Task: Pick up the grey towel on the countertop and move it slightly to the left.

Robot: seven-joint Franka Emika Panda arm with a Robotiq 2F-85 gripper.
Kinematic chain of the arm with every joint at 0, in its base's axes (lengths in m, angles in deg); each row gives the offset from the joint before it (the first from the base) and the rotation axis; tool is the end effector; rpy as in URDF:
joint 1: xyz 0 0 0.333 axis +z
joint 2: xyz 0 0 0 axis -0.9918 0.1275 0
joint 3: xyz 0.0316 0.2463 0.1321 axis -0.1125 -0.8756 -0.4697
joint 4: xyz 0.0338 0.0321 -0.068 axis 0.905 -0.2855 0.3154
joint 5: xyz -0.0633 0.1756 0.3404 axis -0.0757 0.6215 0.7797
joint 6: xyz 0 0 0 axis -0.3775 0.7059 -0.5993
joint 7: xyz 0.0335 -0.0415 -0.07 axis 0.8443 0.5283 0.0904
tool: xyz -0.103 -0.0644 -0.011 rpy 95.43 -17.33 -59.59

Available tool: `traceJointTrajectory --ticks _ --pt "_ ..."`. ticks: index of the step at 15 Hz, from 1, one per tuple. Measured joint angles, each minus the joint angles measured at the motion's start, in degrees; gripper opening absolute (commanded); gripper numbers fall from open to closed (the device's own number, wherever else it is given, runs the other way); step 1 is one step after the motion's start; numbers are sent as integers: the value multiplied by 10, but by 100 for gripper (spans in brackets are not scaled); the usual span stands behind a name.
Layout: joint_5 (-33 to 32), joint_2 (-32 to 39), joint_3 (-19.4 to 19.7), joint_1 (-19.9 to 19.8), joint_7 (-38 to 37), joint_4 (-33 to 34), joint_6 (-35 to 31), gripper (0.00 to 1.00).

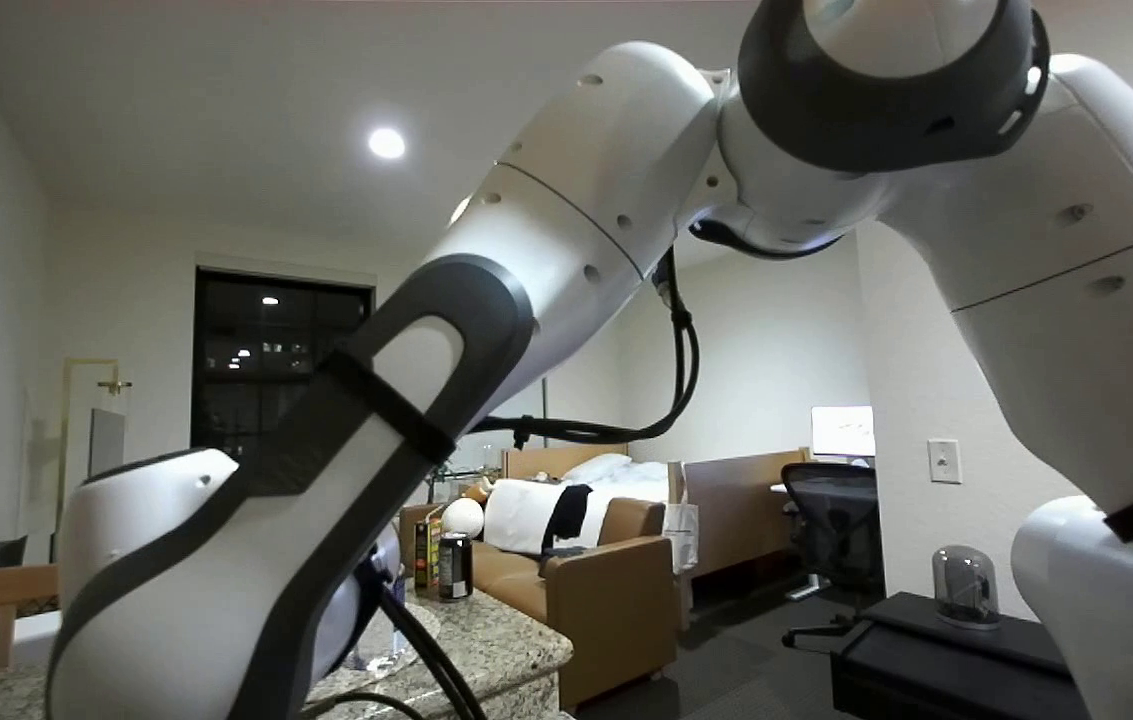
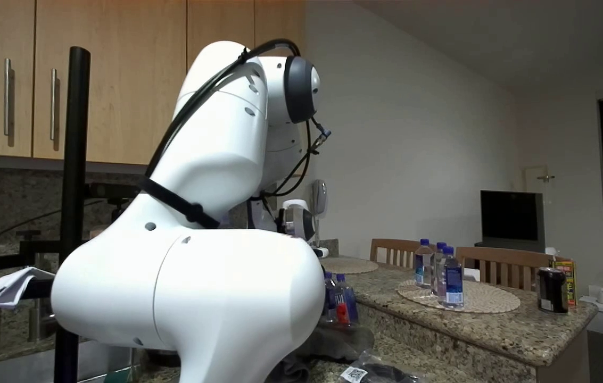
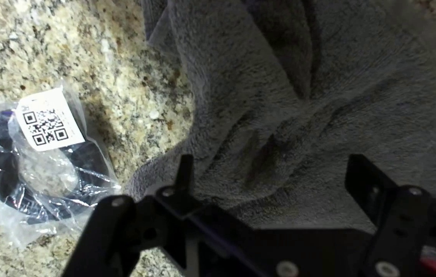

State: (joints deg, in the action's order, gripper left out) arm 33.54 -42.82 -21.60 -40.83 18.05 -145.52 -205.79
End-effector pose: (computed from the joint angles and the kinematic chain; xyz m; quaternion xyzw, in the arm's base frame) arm 0.4159 0.3765 0.2116 0.9977 -0.0259 0.0176 0.0602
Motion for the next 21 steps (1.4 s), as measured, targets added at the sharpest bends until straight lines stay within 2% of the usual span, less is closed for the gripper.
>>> traceJointTrajectory --ticks 4,8,11,15,21 --pt "-4 -26 -29 -14 -8 4 8 100" --pt "0 -48 -63 -44 -8 18 44 100" --pt "0 -54 -80 -65 -8 27 74 100" --pt "0 -53 -101 -87 -6 27 83 100" --pt "0 -63 -123 -126 60 27 82 100"
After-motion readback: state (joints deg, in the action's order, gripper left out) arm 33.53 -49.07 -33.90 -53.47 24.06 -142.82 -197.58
